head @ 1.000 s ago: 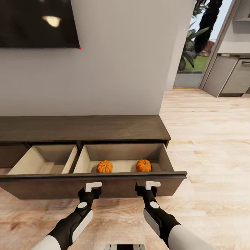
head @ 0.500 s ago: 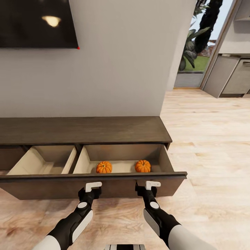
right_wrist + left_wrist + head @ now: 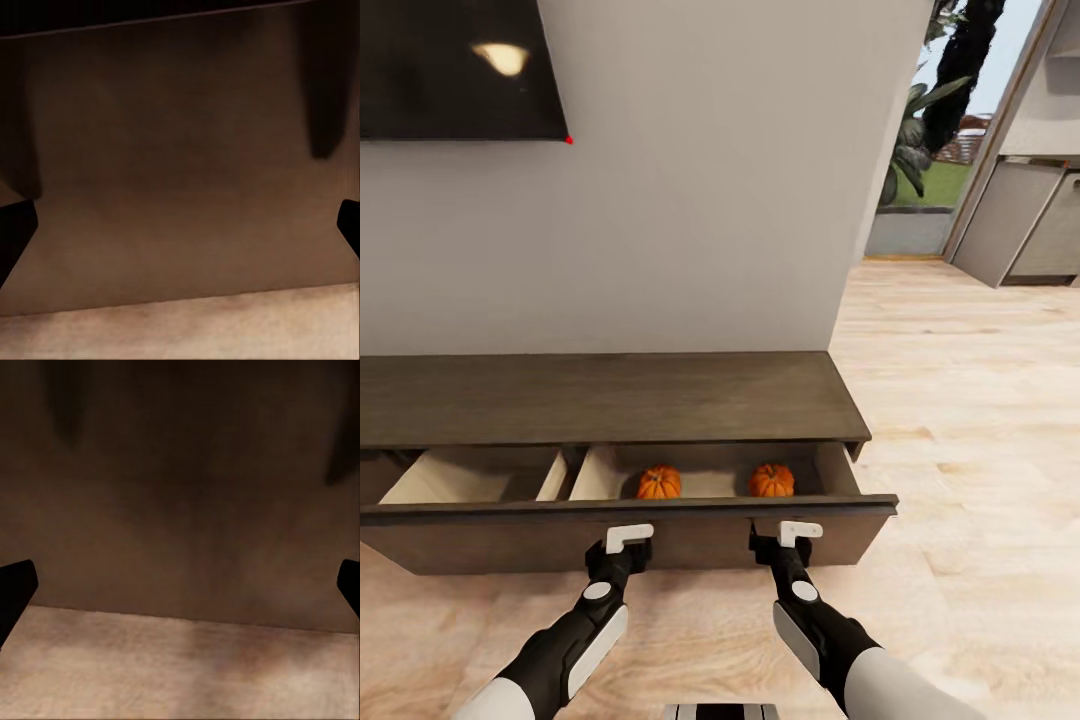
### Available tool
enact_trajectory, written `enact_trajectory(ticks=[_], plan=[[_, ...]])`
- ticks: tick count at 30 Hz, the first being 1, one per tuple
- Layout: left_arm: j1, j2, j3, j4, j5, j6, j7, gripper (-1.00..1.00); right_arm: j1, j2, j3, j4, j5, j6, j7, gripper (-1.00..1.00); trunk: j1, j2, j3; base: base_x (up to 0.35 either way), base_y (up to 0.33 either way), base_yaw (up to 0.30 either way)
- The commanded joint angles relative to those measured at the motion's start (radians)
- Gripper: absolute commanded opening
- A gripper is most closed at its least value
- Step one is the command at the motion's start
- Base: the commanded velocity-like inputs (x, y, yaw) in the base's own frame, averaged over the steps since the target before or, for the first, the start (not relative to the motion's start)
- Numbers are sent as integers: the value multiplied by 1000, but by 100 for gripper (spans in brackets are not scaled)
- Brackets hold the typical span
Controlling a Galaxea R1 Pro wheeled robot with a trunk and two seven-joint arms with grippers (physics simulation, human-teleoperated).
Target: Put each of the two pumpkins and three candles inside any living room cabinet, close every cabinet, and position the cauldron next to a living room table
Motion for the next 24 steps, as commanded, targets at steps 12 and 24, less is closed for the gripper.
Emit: enact_trajectory(ticks=[12,24], plan=[[0,0,0,0,0,1,0,100,-1,0,-2,-1,3,-2,-1,100,0,0,0,172,0,0],[0,0,0,0,0,0,0,100,-1,0,-2,-1,3,-2,-1,100,0,0,0,211,0,0]])
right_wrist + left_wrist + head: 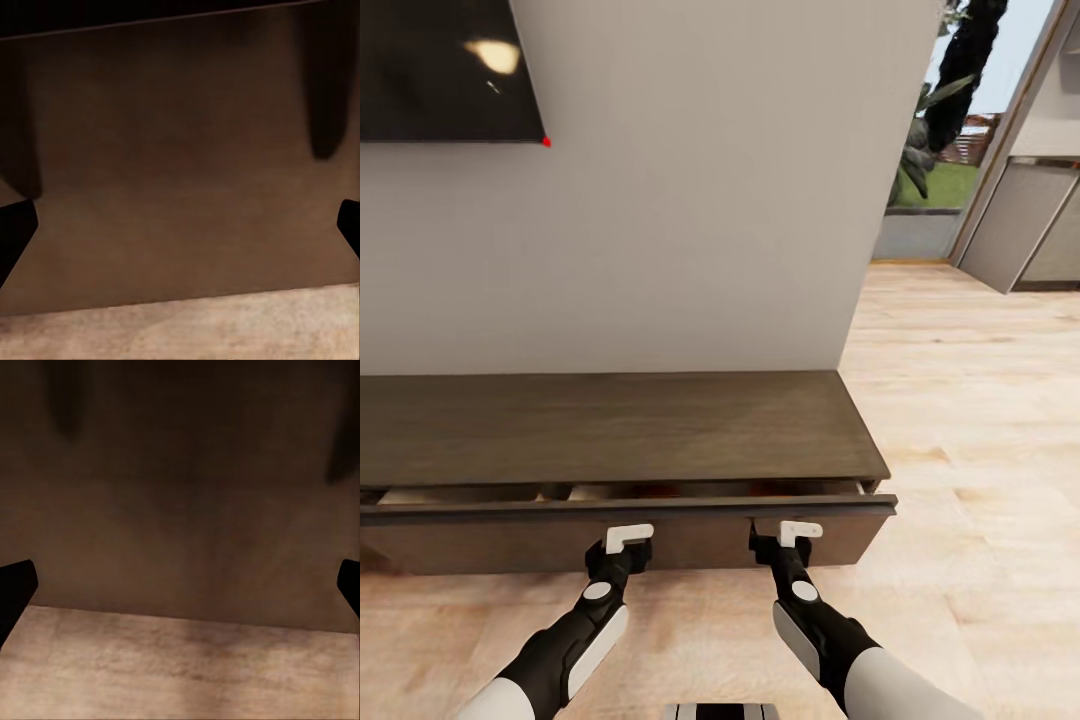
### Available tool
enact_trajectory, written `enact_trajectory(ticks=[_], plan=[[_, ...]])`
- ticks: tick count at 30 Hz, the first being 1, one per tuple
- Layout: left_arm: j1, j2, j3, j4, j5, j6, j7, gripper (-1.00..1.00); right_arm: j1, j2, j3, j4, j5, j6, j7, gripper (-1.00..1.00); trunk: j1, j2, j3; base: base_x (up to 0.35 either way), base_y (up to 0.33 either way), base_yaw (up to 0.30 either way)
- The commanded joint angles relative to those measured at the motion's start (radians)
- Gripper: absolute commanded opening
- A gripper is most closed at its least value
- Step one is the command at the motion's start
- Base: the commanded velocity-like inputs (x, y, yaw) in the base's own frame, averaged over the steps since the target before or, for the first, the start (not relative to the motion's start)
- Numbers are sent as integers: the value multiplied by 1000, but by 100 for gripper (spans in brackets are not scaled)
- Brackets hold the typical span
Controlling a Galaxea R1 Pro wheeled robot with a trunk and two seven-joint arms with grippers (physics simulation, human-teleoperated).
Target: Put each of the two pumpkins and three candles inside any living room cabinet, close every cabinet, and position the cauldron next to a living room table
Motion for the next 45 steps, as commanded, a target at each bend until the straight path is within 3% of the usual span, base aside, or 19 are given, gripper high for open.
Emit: enact_trajectory(ticks=[1,23,35,38,41,44,45], plan=[[0,0,0,0,0,0,0,100,-1,0,-3,0,2,-2,-2,100,0,0,0,297,0,0],[0,0,0,0,0,-2,0,100,-1,0,-3,0,2,-2,-2,100,0,0,0,72,6,0],[0,1,1,0,3,3,-2,100,-1,1,-3,0,2,9,-2,100,0,0,0,-287,0,0],[-1,1,7,0,9,20,-7,100,-8,-1,-3,1,1,61,-3,100,0,0,0,-333,0,0],[0,1,10,0,11,84,-9,100,-12,0,-11,0,-1,166,-5,100,0,0,0,-316,0,0],[-1,1,18,-20,12,220,-9,100,-13,7,-40,-5,-1,281,-9,100,0,0,0,-301,0,0],[-1,4,40,-35,18,294,-10,100,-13,10,-58,-11,-1,335,-10,100,0,0,0,-252,0,0]])
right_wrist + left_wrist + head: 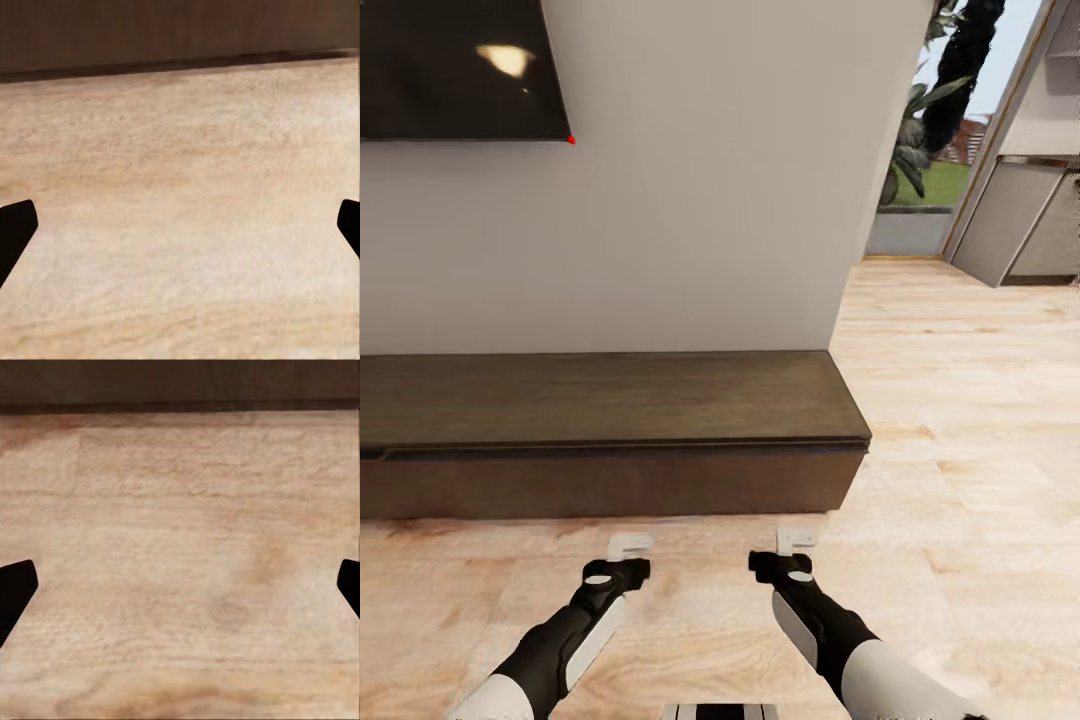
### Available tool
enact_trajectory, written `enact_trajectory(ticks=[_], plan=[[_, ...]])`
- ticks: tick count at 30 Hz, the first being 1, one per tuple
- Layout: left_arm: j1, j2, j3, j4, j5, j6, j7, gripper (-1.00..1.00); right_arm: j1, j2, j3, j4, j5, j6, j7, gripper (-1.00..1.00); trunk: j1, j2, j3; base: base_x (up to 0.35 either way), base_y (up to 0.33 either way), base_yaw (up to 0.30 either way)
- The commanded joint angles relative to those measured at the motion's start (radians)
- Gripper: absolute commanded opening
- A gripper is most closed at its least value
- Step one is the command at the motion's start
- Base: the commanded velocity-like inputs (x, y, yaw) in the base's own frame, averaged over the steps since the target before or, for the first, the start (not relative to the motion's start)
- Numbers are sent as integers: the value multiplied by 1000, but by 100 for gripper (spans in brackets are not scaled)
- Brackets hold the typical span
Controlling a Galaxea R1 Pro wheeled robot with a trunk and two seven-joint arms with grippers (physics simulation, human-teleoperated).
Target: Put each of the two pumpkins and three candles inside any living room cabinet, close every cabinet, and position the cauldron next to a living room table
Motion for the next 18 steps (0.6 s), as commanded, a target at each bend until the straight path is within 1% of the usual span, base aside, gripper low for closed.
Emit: enact_trajectory(ticks=[1,2,3,4,5,7,9,11,13,14,18], plan=[[0,0,12,-5,5,29,0,100,0,0,-7,-4,0,20,0,100,0,0,0,-228,0,0],[0,0,55,-20,23,118,-1,100,0,-1,-30,-17,0,80,-1,100,0,0,0,-125,0,0],[0,0,87,-29,36,181,-1,100,0,-4,-49,-30,0,122,-1,100,0,0,0,-80,0,0],[0,-1,125,-37,50,268,-1,100,1,-7,-82,-56,-1,187,0,100,0,0,0,-41,0,0],[0,-1,134,-39,53,292,-1,100,2,-8,-96,-67,-1,209,0,100,0,0,0,-33,0,0],[0,1,162,-44,61,362,-2,100,9,-10,-162,-125,-2,299,0,100,-1,0,8,-17,0,0],[0,4,188,-46,65,405,-2,100,10,-11,-211,-168,-2,354,1,100,-2,1,15,-7,0,0],[1,6,209,-46,67,451,-3,100,19,-11,-233,-188,-3,376,2,100,-9,15,22,-3,0,0],[1,8,222,-46,67,479,-3,100,29,-10,-244,-197,-3,391,3,100,-17,29,28,-1,0,0],[1,7,224,-45,67,482,-3,100,31,-10,-245,-198,-3,392,3,100,-21,36,31,0,0,0],[1,8,260,-41,68,493,-2,100,35,-7,-250,-202,-3,392,5,100,-36,64,44,0,0,0]])
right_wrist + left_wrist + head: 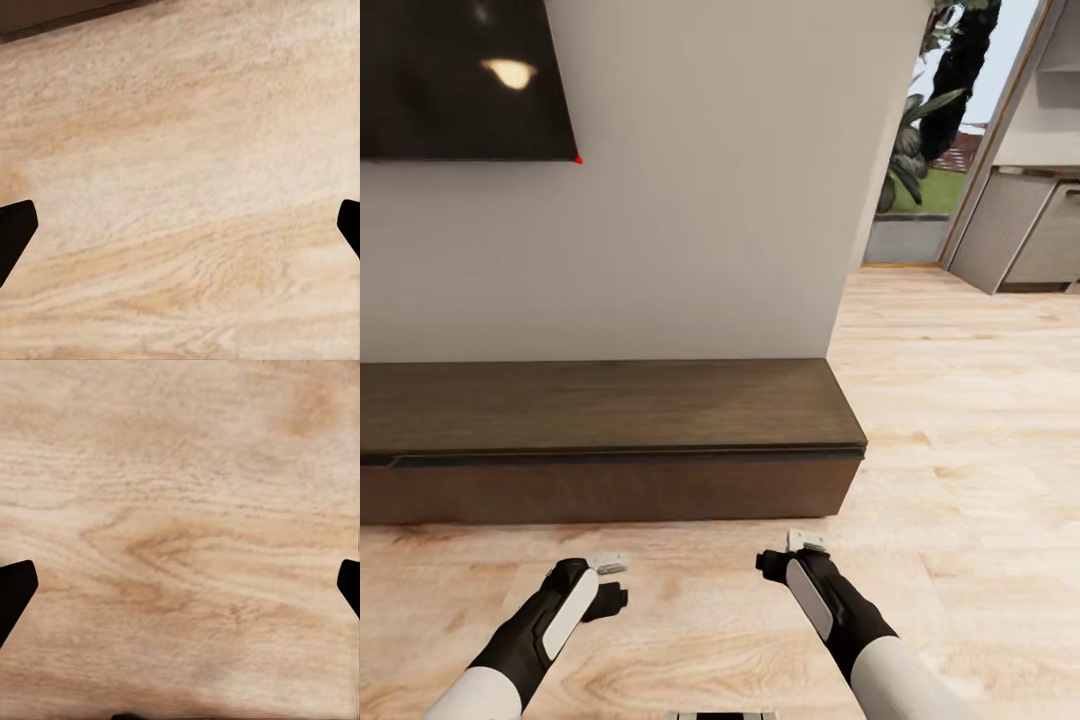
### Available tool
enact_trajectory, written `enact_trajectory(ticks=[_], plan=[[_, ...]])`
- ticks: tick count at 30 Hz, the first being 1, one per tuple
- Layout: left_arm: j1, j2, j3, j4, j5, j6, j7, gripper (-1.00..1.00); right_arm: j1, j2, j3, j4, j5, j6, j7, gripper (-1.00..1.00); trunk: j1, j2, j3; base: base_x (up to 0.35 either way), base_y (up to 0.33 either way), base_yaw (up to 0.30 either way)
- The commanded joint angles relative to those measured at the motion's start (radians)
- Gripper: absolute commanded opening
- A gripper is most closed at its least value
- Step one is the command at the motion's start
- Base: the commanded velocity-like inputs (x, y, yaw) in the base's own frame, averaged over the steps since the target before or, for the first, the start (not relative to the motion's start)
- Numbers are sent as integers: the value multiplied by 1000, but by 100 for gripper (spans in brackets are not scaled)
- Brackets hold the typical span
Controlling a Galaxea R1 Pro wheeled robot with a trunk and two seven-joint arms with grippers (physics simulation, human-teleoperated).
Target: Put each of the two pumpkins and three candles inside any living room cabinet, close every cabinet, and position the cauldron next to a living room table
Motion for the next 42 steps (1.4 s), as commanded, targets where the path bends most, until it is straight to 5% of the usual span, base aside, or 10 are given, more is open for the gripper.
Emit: enact_trajectory(ticks=[1,8,22,42], plan=[[0,0,10,1,1,1,0,100,0,2,-1,0,0,0,0,100,-4,7,3,0,0,0],[0,-1,31,7,2,3,1,100,8,4,0,2,-2,3,-2,100,-31,56,25,0,0,0],[6,1,33,47,-2,-10,1,100,126,-5,-37,1,0,6,0,100,-84,154,69,-211,0,7],[7,-1,36,113,-7,-18,8,100,154,-4,-31,16,15,-13,-8,100,-161,294,127,-9,0,251]])
